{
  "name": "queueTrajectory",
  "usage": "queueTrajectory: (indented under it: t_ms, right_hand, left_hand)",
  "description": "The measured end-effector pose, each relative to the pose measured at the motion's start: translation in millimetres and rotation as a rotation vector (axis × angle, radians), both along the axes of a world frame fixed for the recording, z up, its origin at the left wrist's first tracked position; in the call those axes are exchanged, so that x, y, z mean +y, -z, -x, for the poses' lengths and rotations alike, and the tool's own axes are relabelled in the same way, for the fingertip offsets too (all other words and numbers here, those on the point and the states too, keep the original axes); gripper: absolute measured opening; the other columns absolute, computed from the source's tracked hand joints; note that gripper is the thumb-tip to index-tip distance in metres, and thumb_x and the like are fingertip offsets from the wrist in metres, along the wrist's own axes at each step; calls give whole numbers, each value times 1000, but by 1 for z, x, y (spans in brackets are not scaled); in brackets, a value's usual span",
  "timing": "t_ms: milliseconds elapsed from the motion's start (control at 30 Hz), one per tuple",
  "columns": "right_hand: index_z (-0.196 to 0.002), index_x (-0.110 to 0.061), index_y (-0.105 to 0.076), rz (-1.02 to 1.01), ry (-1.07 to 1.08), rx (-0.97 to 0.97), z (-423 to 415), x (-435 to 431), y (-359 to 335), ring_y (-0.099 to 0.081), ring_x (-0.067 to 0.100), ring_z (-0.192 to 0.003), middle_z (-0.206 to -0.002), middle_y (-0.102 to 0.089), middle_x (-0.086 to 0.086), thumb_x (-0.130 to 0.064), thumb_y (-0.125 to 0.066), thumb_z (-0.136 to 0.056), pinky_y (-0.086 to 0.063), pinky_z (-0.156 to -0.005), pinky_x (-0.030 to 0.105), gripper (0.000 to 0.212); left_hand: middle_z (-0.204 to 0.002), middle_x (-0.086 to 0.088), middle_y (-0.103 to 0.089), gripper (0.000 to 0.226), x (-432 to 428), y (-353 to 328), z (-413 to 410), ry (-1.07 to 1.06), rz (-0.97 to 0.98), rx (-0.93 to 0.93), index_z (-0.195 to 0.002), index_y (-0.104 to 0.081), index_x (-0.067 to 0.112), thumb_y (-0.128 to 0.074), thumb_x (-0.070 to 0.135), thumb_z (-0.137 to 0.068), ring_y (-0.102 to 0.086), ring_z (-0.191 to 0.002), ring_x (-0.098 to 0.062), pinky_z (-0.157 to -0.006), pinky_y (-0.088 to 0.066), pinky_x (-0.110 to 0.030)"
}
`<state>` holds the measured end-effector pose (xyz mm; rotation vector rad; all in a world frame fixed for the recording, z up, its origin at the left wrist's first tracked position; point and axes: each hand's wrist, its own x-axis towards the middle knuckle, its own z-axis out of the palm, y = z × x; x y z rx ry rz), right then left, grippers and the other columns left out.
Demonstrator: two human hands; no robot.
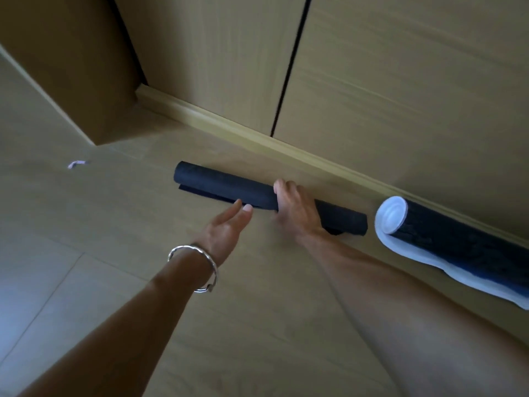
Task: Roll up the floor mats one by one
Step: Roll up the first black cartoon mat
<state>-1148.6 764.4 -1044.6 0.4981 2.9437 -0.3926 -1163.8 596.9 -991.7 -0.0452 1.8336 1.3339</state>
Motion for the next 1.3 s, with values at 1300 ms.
queueTrajectory:
  t_ms: [1300]
  right_hand:
    - [-152, -28, -5, 169, -632, -521, 61, -260, 18, 15, 46, -141, -158, 17, 13, -32, -71, -83, -18, -104, 69, 95]
  left_hand:
    - [-157, -14, -4, 84, -222, 56, -51, 193, 985, 31, -151, -5, 26, -59, 42, -88, -18, -142, -33, -113, -22, -33]
